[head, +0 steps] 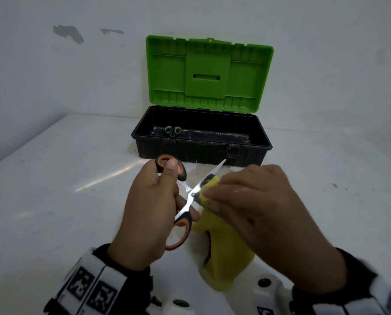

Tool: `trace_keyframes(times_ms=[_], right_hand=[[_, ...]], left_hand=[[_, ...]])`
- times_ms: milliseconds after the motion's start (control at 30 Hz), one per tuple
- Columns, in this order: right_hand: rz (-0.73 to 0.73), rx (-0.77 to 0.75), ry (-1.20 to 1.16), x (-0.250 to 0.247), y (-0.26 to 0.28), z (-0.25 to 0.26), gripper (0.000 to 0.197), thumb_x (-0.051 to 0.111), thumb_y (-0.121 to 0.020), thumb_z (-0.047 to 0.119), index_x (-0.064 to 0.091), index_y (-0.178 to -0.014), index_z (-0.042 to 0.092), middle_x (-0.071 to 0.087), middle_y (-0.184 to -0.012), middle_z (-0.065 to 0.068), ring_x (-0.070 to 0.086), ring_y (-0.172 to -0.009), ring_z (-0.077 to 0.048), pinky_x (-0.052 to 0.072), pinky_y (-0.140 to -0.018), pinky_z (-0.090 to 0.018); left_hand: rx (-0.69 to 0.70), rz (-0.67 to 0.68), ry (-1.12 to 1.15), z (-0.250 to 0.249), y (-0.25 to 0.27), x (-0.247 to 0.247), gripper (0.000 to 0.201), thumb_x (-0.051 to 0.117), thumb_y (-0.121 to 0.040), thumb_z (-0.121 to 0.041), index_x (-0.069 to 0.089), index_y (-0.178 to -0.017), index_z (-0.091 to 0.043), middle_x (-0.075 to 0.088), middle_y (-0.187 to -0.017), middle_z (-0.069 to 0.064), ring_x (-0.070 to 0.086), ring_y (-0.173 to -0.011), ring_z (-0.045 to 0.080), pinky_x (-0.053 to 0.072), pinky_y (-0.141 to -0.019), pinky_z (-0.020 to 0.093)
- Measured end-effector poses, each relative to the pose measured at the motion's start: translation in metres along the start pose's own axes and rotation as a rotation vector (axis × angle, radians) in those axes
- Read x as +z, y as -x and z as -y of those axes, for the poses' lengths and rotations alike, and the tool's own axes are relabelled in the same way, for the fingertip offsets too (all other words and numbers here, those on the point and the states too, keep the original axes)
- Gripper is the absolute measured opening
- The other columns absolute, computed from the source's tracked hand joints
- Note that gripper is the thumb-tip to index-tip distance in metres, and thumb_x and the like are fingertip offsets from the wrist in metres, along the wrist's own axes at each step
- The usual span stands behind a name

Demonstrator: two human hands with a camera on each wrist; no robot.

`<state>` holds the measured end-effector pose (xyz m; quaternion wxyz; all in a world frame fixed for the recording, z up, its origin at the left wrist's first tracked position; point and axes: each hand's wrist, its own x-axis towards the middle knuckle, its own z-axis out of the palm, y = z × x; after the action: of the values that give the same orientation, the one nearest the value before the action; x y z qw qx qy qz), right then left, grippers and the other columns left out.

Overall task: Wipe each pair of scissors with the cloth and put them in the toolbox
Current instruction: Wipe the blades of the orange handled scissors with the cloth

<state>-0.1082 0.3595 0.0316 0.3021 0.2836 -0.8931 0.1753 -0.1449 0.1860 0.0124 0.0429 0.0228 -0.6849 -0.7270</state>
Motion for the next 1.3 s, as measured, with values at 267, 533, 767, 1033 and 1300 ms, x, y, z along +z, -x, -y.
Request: trace_keyframes(times_ms=[267,533,767,1033,1300], right_hand=[[0.111,-0.082,0.273,0.008,-0.005,0.007,0.024,0.089,-0.067,0.026,0.078,-0.088,0.029,0.071,-0.087,0.003,0.063,-0.081,-0.022,0.033,-0.085,-0.038],[0.026,0.019,0.138,0.006,-0.001,-0.009,0.018,0.059,-0.089,0.027,0.076,-0.094,0.026,0.071,-0.094,0.007,0.062,-0.083,-0.018,0.038,-0.082,-0.038],[0.078,-0.061,0.093,0.001,-0.002,0.004,0.015,0.064,-0.088,0.029,0.077,-0.097,0.030,0.069,-0.091,0.007,0.060,-0.084,-0.016,0.035,-0.081,-0.034],[0.009,-0.079,0.163,0.009,-0.001,0.005,0.016,0.069,-0.082,0.025,0.078,-0.096,0.024,0.070,-0.086,0.001,0.063,-0.078,-0.021,0.034,-0.080,-0.033],[-0.095,0.088,0.083,0.008,-0.004,-0.025,0.015,0.066,-0.087,0.023,0.078,-0.095,0.024,0.072,-0.091,0.006,0.064,-0.081,-0.019,0.045,-0.075,-0.040]], left_hand=[[0.033,-0.023,-0.092,-0.001,0.004,0.000,0.032,0.041,-0.103,-0.040,0.057,-0.094,-0.015,0.047,-0.058,0.010,0.059,-0.047,0.029,0.048,-0.042,0.028],[0.034,0.044,-0.042,-0.012,0.004,-0.002,0.030,0.043,-0.102,-0.039,0.056,-0.096,-0.012,0.038,-0.059,0.007,0.057,-0.051,0.030,0.047,-0.040,0.022],[0.029,0.066,-0.085,-0.005,0.004,0.000,0.032,0.043,-0.101,-0.040,0.054,-0.095,-0.011,0.046,-0.061,0.009,0.062,-0.048,0.031,0.053,-0.043,0.032],[0.044,0.083,-0.059,-0.007,0.007,-0.003,0.032,0.042,-0.102,-0.036,0.054,-0.097,-0.007,0.041,-0.059,0.016,0.056,-0.053,0.047,0.044,-0.038,0.021],[0.024,0.100,-0.023,-0.007,0.008,-0.003,0.031,0.042,-0.103,-0.036,0.055,-0.091,-0.011,0.041,-0.059,0.016,0.057,-0.052,0.044,0.042,-0.037,0.021]])
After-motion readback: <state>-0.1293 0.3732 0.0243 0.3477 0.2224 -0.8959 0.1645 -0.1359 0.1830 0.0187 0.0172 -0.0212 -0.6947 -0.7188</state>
